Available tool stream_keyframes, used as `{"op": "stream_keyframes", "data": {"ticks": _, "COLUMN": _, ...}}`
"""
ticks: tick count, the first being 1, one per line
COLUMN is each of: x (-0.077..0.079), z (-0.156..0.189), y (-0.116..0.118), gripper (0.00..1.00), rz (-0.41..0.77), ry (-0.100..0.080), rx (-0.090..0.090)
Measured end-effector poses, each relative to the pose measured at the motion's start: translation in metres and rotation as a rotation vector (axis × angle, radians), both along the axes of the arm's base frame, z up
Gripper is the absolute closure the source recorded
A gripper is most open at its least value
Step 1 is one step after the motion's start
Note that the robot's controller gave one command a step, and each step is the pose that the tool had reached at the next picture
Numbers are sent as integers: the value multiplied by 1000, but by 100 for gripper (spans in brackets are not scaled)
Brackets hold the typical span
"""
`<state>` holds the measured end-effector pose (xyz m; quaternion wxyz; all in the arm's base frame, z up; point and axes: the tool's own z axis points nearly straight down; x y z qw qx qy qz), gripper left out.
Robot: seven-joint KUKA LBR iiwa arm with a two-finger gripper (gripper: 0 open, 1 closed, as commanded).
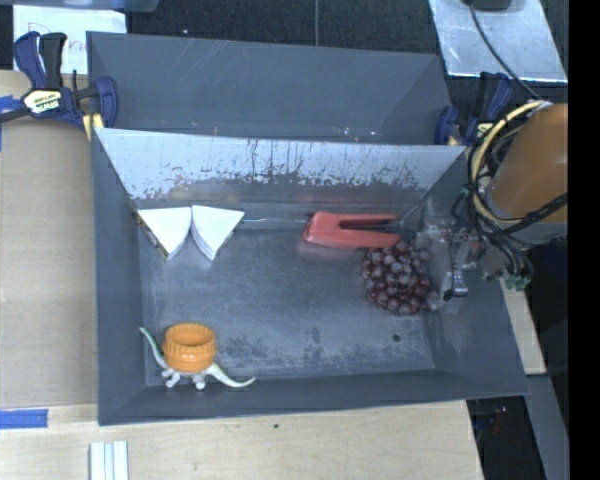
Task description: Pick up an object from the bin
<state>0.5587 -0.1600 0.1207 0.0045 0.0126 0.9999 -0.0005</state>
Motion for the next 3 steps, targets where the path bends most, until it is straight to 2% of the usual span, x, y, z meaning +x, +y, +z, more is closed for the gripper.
{"op": "stream_keyframes", "data": {"ticks": 1, "x": 13, "z": -16, "y": 9, "gripper": 0, "rz": 293, "ry": -2, "rx": -2}}
{"op": "stream_keyframes", "data": {"ticks": 2, "x": 19, "z": -43, "y": 14, "gripper": 0, "rz": 529, "ry": -10, "rx": -10}}
{"op": "stream_keyframes", "data": {"ticks": 3, "x": 14, "z": -45, "y": 33, "gripper": 100, "rz": 853, "ry": -15, "rx": -19}}
